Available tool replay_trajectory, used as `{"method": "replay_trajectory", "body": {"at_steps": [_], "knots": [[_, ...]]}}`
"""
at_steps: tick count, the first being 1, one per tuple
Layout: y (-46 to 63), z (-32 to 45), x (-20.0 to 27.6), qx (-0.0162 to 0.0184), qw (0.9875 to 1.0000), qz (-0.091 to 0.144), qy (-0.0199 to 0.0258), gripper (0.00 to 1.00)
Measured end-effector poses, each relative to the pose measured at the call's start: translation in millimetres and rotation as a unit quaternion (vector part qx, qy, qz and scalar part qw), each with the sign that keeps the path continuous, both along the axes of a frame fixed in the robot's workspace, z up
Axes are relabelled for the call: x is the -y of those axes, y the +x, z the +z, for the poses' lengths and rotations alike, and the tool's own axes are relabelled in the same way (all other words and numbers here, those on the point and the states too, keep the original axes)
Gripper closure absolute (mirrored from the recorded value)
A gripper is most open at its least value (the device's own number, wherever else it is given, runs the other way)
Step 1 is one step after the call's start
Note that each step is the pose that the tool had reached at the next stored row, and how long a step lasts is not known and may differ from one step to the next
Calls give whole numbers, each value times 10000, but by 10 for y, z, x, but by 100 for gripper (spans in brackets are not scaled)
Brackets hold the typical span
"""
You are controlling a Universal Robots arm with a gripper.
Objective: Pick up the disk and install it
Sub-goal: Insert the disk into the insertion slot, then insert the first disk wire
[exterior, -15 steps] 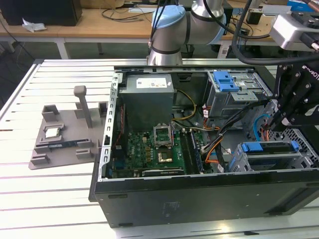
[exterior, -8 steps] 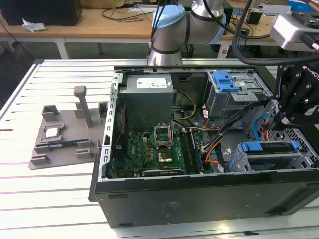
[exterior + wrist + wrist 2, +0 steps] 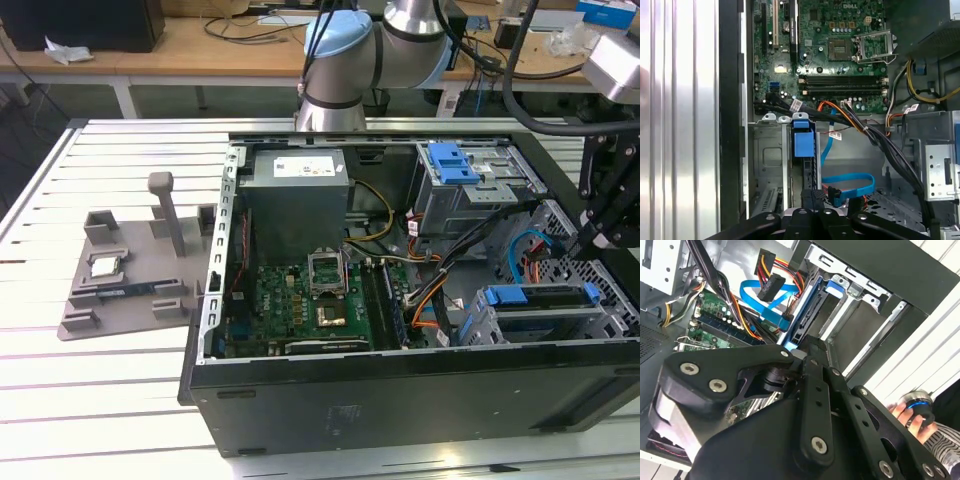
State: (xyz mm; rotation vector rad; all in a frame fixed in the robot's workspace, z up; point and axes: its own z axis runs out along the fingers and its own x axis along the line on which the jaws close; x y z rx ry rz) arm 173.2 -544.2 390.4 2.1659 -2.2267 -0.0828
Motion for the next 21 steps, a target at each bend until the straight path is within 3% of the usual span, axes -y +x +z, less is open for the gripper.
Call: {"method": "replay_trajectory", "body": {"at_steps": [10, 11, 13, 15, 19, 21], "knots": [[2, -1, 0, 0, 10000, 0, 0, 89], [2, -1, 0, 0, 10000, 0, 0, 77], [9, -5, -6, 0, 10000, 1, 0, 64], [36, -20, -29, -4, 10000, 0, 0, 64], [140, -87, -202, -16, 10000, 1, -10, 64], [177, -198, -450, -21, 10000, 0, -23, 64]]}}
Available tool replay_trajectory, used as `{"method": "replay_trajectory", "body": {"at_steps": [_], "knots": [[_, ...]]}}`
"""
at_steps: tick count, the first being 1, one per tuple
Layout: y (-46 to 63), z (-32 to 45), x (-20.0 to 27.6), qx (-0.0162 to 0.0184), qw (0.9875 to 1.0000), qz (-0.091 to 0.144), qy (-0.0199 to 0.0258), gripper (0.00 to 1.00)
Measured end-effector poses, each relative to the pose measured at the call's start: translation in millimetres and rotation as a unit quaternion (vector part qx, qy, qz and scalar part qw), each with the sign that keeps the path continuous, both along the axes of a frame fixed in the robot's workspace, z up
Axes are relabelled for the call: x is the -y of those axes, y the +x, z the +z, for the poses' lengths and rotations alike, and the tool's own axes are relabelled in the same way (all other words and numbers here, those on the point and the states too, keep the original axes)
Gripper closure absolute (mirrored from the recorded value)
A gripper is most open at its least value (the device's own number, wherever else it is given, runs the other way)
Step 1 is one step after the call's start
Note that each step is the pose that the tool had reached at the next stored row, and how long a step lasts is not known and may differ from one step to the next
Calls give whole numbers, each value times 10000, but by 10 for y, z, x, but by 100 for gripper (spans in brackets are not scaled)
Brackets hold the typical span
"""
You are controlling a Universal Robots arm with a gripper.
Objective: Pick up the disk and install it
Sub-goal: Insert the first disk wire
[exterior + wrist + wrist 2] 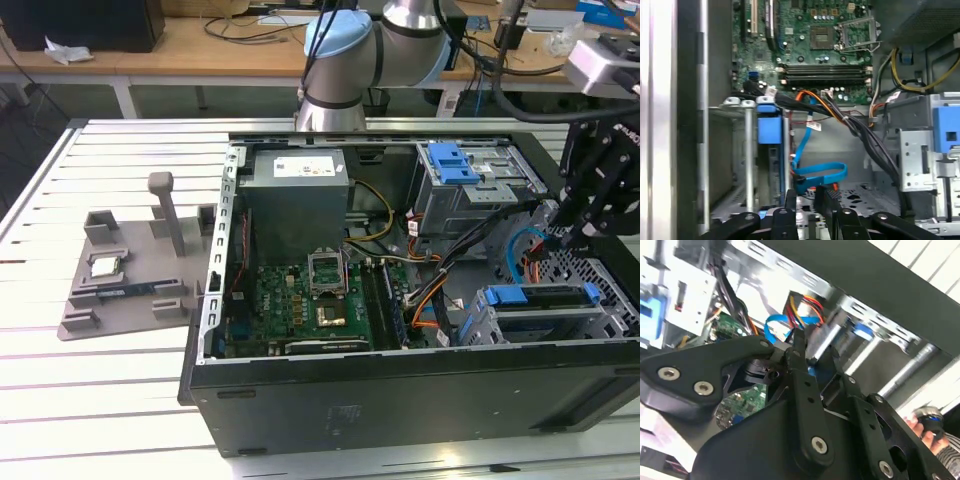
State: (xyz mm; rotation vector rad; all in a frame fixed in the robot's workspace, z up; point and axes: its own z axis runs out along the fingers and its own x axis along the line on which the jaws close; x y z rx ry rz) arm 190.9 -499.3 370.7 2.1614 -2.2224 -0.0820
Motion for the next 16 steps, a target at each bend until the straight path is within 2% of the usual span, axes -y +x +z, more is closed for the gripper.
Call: {"method": "replay_trajectory", "body": {"at_steps": [1, 3, 6, 9, 14, 16], "knots": [[17, -48, -64, -2, 10000, 0, -7, 64], [21, -67, -64, -2, 10000, -1, -42, 64], [23, -79, -51, -2, 9998, -4, -176, 64], [24, -82, -32, -2, 9996, -8, -265, 64], [24, -81, -32, -2, 9996, -8, -266, 66], [24, -81, -32, -2, 9996, -8, -266, 78]]}}
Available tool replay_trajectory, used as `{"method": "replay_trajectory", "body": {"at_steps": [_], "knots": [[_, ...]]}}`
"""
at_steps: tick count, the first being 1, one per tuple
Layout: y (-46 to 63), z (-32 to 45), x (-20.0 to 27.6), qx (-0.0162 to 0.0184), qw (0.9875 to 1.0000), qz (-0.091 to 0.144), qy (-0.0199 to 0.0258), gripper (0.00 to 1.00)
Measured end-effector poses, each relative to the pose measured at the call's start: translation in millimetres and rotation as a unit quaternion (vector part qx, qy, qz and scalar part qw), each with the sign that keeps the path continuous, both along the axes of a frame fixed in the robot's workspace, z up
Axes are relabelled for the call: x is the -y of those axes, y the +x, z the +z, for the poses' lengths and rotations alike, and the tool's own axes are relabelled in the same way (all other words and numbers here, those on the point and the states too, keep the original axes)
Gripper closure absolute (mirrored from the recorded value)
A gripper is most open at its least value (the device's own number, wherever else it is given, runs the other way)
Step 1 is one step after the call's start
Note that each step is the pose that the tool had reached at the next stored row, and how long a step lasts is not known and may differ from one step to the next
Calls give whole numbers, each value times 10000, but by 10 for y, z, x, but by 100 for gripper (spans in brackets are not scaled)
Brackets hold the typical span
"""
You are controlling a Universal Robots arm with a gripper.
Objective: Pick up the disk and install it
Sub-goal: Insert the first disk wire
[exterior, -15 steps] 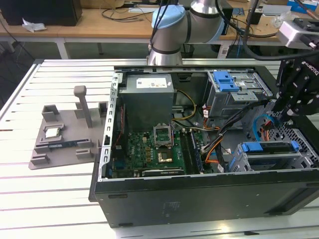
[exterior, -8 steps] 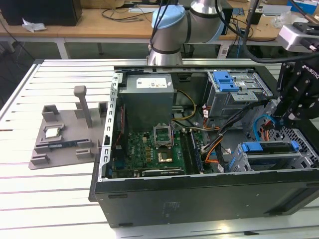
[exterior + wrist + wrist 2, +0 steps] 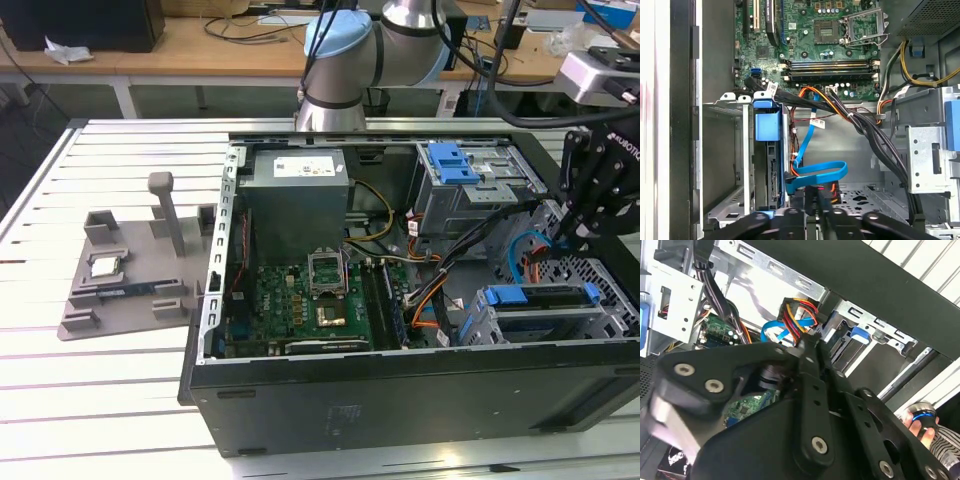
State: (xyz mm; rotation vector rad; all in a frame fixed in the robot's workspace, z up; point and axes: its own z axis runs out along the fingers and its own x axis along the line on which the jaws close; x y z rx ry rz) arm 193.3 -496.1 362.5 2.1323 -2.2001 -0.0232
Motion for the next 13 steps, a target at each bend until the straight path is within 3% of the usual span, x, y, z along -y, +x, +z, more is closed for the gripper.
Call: {"method": "replay_trajectory", "body": {"at_steps": [2, 7, 8, 11, 13], "knots": [[0, 0, 0, 0, 10000, 0, 0, 89], [0, 0, 0, 0, 10000, 0, 0, 89], [0, 0, 0, 0, 10000, -1, 0, 89], [0, 0, 0, 0, 10000, -1, 0, 70], [0, -2, -6, 0, 10000, -1, 0, 70]]}}
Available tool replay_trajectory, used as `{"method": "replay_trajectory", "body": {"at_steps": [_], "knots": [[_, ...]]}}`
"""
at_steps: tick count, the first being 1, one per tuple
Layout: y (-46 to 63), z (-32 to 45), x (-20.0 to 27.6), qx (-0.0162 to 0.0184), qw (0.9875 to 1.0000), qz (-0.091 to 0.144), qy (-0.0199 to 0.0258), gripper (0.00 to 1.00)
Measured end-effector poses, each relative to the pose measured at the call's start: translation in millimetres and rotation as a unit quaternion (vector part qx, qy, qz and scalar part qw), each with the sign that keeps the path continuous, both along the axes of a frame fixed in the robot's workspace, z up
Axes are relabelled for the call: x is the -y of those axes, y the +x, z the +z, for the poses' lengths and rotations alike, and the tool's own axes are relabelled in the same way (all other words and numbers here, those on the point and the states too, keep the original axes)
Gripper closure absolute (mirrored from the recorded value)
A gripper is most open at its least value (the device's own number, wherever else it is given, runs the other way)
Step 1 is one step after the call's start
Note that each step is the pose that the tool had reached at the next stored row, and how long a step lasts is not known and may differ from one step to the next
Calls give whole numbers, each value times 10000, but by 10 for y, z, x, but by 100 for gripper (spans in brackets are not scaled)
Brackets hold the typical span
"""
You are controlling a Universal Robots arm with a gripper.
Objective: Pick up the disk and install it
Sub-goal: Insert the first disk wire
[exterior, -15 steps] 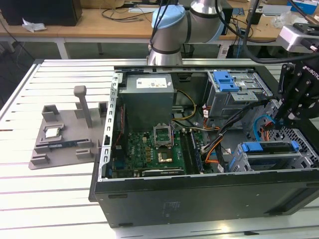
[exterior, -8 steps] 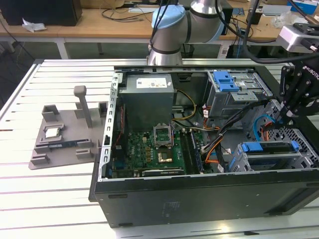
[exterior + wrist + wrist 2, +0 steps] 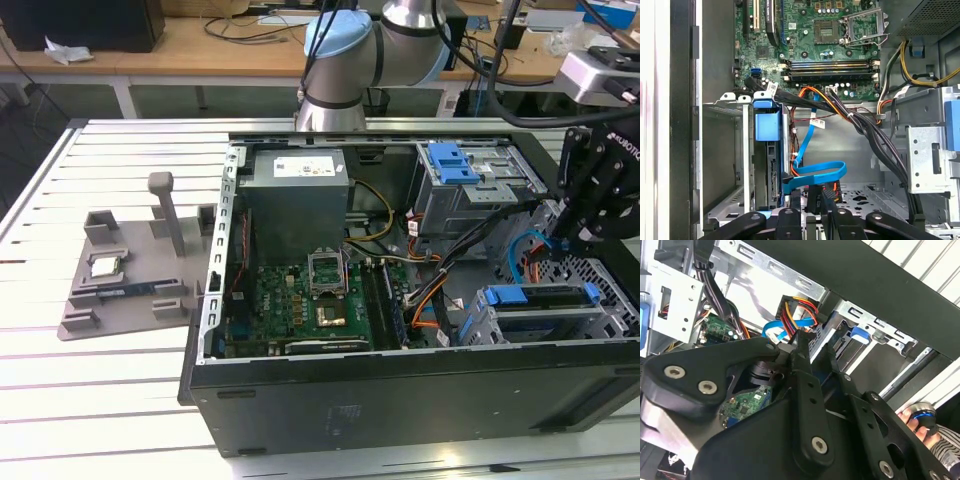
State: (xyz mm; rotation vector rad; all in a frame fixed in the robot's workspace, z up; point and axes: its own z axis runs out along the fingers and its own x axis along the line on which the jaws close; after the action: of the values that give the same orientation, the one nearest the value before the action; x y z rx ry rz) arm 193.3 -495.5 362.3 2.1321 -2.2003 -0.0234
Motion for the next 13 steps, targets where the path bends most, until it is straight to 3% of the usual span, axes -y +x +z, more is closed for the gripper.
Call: {"method": "replay_trajectory", "body": {"at_steps": [3, 5, 8, 11, 13], "knots": [[0, -23, -33, -1, 10000, 0, 0, 70], [0, -55, -32, -2, 10000, 0, -44, 70], [0, -56, -31, -2, 10000, 0, -43, 70], [0, -56, -31, -2, 10000, 0, -43, 83], [0, -56, -31, -2, 10000, 0, -43, 83]]}}
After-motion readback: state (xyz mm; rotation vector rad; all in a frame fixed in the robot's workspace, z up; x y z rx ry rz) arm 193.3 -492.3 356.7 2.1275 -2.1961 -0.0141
